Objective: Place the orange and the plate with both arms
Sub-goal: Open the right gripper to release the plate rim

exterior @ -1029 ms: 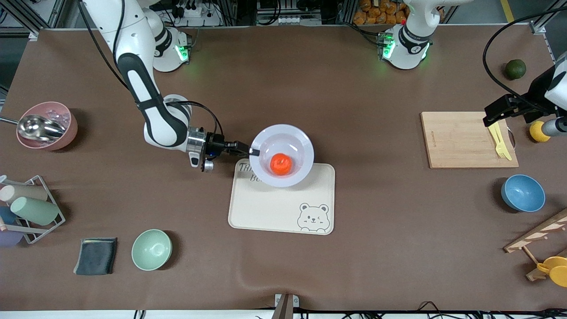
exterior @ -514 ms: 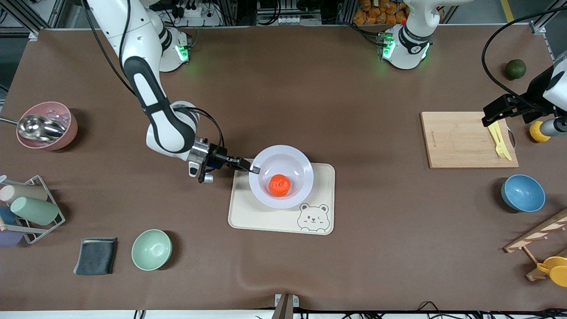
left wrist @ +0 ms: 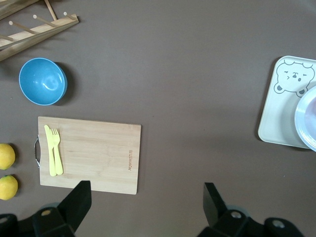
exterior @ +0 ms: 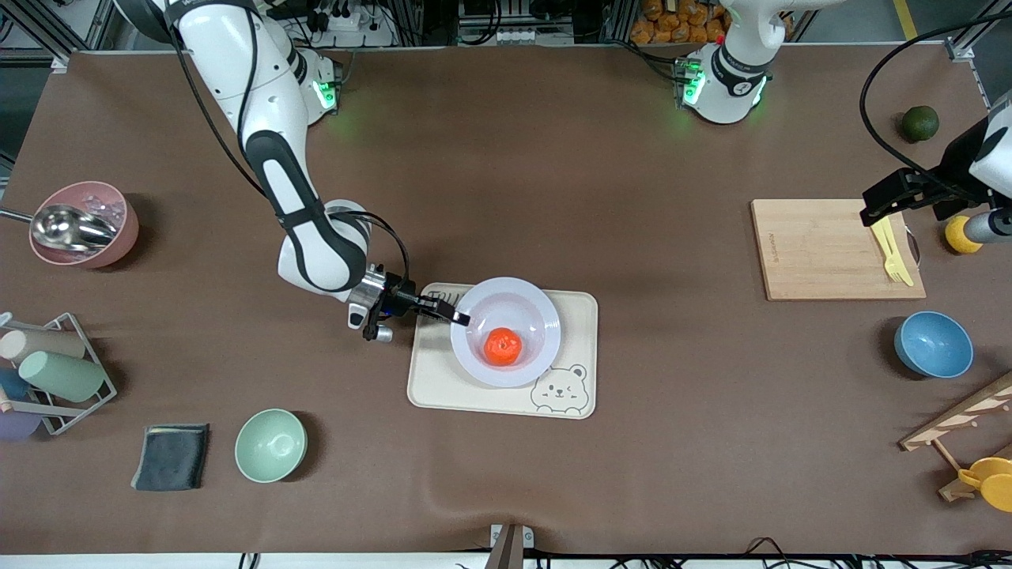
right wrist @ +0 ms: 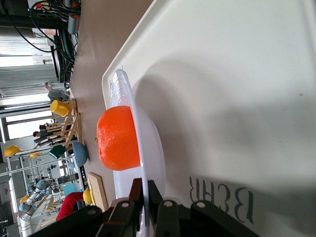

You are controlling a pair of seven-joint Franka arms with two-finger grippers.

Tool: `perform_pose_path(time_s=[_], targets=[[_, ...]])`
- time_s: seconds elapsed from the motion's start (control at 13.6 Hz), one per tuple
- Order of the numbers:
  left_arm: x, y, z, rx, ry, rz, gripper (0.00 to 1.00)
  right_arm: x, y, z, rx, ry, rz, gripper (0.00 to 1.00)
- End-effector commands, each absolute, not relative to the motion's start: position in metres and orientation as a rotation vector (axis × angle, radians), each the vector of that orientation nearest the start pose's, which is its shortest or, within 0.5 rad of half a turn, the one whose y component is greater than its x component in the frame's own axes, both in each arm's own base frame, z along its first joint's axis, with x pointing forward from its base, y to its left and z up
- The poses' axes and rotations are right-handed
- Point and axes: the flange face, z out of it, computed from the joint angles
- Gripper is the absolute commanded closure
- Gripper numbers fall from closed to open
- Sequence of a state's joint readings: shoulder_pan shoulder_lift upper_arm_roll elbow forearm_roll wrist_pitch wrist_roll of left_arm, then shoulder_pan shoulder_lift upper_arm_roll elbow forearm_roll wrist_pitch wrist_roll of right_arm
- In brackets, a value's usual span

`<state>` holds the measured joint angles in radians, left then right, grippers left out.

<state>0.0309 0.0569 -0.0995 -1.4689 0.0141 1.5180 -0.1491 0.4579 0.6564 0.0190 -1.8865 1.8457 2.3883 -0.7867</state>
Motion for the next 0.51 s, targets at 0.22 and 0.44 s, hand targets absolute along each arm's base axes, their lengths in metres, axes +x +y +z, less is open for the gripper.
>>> perform_pose_path(time_s=[0.22,0.44], targets=[[0.569,-0.038,0.632,-3.152,-0.123,0.011,0.00,0.554,0.300,0.133,-2.053,0.389,-0.064,0.82],[0.568,-0.040,0.632,-3.149,-0.123,0.011,0.00,0.552,0.307,0.128,-2.057,0.380,-0.057,0.71]])
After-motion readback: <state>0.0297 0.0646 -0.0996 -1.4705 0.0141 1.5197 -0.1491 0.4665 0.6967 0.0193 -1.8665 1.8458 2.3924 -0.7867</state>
